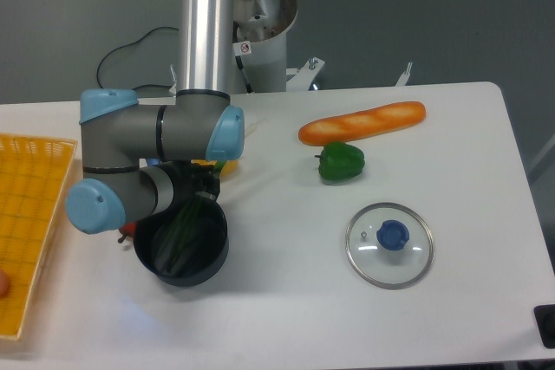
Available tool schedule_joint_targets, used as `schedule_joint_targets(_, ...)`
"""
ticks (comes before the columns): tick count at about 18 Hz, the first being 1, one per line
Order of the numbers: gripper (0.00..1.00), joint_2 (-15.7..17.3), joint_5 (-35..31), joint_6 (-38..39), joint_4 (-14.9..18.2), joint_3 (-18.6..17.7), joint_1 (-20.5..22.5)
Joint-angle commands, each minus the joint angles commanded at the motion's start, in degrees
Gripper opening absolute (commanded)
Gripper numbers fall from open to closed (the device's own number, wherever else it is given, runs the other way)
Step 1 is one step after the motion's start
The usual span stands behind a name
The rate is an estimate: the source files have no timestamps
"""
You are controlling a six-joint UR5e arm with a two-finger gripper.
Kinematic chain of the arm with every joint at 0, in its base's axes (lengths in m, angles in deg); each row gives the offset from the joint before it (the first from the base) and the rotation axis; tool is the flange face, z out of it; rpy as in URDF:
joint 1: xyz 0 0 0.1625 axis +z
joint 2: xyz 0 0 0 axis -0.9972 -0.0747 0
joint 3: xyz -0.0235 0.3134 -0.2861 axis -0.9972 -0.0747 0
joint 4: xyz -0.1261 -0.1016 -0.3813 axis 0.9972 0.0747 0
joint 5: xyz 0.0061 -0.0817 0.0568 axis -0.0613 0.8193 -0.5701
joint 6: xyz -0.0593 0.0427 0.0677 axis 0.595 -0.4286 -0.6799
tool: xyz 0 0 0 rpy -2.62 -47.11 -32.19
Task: Place the green onion in the pot
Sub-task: 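Hold the gripper inside the saucepan and release the green onions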
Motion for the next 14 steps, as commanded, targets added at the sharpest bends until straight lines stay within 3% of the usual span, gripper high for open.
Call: schedule_joint_targets(14, 0.0, 0.0, -0.44, 0.09, 0.97, 0.88, 0.09)
